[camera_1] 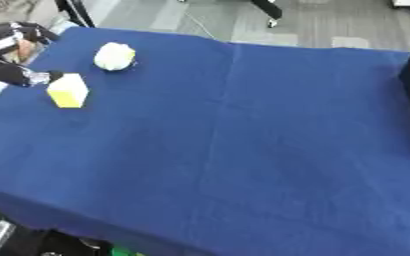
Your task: Pick up the objects with one hand, pass them to the other hand, and then place them into the box on the other side of the table.
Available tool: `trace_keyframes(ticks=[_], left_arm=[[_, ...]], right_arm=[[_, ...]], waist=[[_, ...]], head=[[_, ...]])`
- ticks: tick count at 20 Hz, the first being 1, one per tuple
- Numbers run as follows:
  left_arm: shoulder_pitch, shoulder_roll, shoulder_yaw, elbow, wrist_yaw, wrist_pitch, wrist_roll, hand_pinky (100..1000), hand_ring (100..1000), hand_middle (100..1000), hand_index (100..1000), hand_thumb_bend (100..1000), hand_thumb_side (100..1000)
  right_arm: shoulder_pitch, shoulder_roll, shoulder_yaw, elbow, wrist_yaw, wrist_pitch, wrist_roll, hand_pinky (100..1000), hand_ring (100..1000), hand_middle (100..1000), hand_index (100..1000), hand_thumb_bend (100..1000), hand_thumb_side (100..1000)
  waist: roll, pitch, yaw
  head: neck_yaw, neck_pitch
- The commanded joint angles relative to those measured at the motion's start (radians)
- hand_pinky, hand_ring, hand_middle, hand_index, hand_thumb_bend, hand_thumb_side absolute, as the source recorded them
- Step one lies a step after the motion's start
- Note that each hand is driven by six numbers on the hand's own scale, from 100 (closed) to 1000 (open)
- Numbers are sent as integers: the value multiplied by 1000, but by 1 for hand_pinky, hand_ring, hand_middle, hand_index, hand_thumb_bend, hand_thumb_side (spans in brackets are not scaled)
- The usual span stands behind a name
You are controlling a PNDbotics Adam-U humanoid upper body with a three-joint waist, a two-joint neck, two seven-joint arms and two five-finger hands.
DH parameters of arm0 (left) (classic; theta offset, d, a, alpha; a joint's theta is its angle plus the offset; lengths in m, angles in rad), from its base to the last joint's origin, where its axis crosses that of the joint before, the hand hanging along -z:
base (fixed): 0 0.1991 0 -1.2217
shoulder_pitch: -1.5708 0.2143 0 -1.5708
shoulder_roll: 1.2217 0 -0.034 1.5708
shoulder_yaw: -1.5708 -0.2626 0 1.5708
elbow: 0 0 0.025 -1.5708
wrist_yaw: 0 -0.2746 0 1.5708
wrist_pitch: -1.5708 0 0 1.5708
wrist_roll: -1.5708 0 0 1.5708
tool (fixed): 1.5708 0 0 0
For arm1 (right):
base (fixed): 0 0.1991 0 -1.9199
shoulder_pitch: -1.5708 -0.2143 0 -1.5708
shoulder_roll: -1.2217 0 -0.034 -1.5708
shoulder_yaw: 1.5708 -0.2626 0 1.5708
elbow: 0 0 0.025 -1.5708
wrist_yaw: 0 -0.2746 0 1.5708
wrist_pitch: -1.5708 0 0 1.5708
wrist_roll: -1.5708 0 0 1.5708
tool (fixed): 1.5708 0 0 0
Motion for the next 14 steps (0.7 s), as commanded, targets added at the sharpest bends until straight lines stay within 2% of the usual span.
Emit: trace_keyframes(ticks=[1, 6, 14], left_arm=[[-66, 33, -14, 134, -115, -36, 16, 867, 818, 808, 900, 454, 512], [-151, 10, -6, 302, -275, -79, 53, 875, 821, 802, 895, 454, 427], [-202, -13, 19, 412, -406, -54, 175, 867, 803, 784, 877, 383, 349]], right_arm=[[-12, -8, 0, -21, -11, -3, 8, 1000, 1000, 809, 1000, 100, 192], [-26, -4, 3, -21, -14, -5, 11, 1000, 1000, 807, 1000, 100, 205], [-45, 1, 6, -21, -14, -8, 16, 1000, 1000, 805, 1000, 100, 216]], waist=[[-4, -4, -5], [-9, 21, -20], [-11, 53, -38]], head=[[11, -16], [27, -38], [41, -65]])
